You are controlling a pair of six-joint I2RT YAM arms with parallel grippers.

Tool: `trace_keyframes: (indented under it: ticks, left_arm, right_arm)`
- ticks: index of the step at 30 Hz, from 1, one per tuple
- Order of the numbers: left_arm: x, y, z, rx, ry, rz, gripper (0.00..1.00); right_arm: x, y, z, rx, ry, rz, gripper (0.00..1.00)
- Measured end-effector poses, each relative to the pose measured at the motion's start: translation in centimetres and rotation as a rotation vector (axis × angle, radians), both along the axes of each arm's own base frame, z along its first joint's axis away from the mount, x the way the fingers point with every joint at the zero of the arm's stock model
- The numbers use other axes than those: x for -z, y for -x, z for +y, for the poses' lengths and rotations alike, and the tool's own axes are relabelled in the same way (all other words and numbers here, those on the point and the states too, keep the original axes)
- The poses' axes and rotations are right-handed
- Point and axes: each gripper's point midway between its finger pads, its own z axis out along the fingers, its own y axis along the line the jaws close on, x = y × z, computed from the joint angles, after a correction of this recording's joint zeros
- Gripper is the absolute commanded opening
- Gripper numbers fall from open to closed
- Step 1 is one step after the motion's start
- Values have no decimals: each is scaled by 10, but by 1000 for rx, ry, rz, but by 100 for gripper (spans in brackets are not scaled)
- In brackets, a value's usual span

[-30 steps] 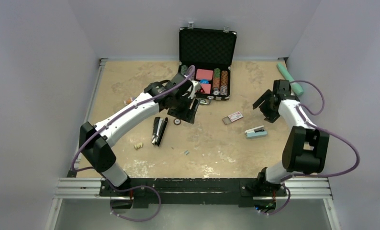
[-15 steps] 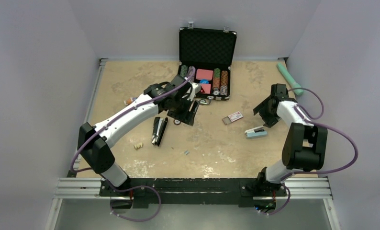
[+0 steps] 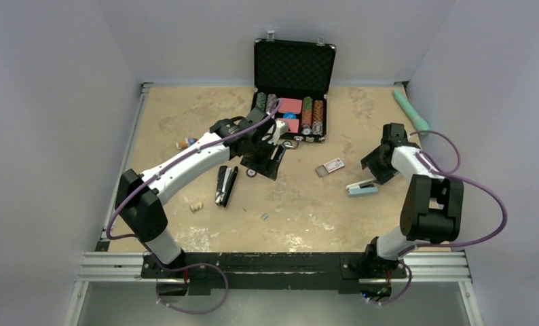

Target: Unload the staples from the stapler

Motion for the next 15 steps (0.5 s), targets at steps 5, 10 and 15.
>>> trace_keyframes:
  ticks: [5, 10, 15]
  left_arm:
    - [0, 0, -1, 3, 4, -1, 67]
    - [-1, 1, -2, 8, 11, 5, 67]
    - [-1, 2, -6, 12, 36, 23, 97]
  right_arm:
    - [5, -3, 5, -10, -10, -10, 33]
    - [13, -5, 13, -32, -29, -10, 28]
    - [14, -5, 23, -85, -27, -8, 0]
